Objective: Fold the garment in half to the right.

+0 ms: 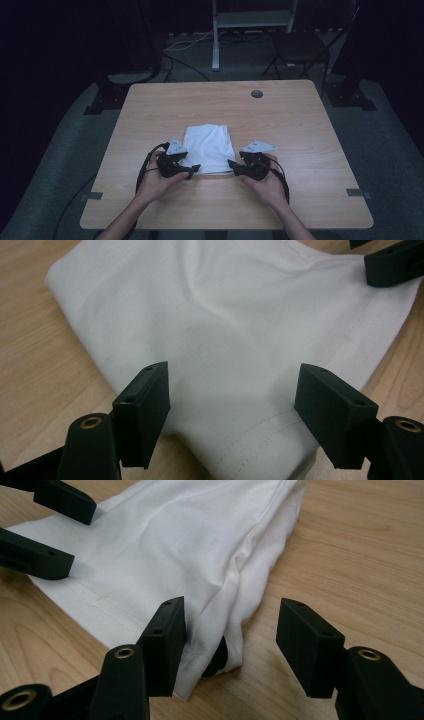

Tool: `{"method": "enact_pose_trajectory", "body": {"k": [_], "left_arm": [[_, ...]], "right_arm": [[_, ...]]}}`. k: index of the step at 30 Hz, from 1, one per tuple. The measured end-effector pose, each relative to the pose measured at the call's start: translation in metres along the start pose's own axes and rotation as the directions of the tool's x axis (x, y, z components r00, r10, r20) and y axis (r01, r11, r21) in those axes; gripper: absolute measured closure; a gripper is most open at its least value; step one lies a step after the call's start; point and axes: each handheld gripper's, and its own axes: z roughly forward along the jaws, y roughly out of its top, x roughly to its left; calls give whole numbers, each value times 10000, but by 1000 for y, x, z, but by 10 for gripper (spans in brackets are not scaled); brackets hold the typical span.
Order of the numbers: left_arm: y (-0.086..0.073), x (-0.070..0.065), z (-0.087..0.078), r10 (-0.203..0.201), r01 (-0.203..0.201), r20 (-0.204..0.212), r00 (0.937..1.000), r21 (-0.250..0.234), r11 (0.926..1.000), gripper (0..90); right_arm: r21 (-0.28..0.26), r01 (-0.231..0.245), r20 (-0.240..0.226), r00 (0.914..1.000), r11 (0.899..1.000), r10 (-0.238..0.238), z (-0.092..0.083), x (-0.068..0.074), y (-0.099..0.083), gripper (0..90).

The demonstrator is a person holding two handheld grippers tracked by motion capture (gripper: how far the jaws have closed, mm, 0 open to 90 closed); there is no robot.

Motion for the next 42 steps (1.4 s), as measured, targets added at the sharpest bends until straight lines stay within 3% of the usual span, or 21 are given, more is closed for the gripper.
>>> {"method": "enact_pose_trajectory", "body": {"k": [2,6,9,11,16,20,25,27,28,37,40,42], "left_arm": [[-3,2,-2,-236,238,102,9997,-121,9996,301],[0,-2,-13,-119,125,162,9998,-352,9993,301],[-5,-7,-17,-27,32,526,9986,-89,10000,301],[-11,-8,-16,-248,252,825,9963,-44,9997,301],[-18,-6,-10,-288,295,788,9965,-75,9995,301],[-14,-6,-11,-265,262,750,9968,52,9996,301],[-10,-15,-18,302,-286,682,9972,-241,9993,299],[-9,-20,-21,371,-348,803,9961,-298,9990,217],[-9,-22,-22,427,-400,775,9961,-351,9986,217],[-5,-16,-31,-14,69,1040,9946,-521,9986,217],[-6,-18,-28,-10,70,1367,9906,-429,9991,217],[-7,-22,-25,182,-139,1579,9873,-284,9995,217]], "right_arm": [[-29,59,-5,10000,10000,-59,-1,1,1,438],[-118,92,23,10000,9999,-92,-2,4,2,440],[98,132,-38,9999,9999,-131,-1,3,2,430],[-93,64,-12,10000,9999,-64,-4,1,6,419],[-636,-108,183,9998,9979,120,-6,-8,23,411],[-818,-220,428,9988,9964,255,3,-21,49,383],[-917,-333,647,9971,9952,393,20,-32,69,364],[-833,-297,684,9970,9961,354,30,-35,77,358],[-774,-276,682,9971,9966,329,35,-36,80,358],[-551,-452,813,9955,9975,496,70,-42,89,344],[-544,-479,1015,9934,9974,533,77,-44,89,334],[-437,-368,1159,9924,9984,416,82,-44,89,332]]}}
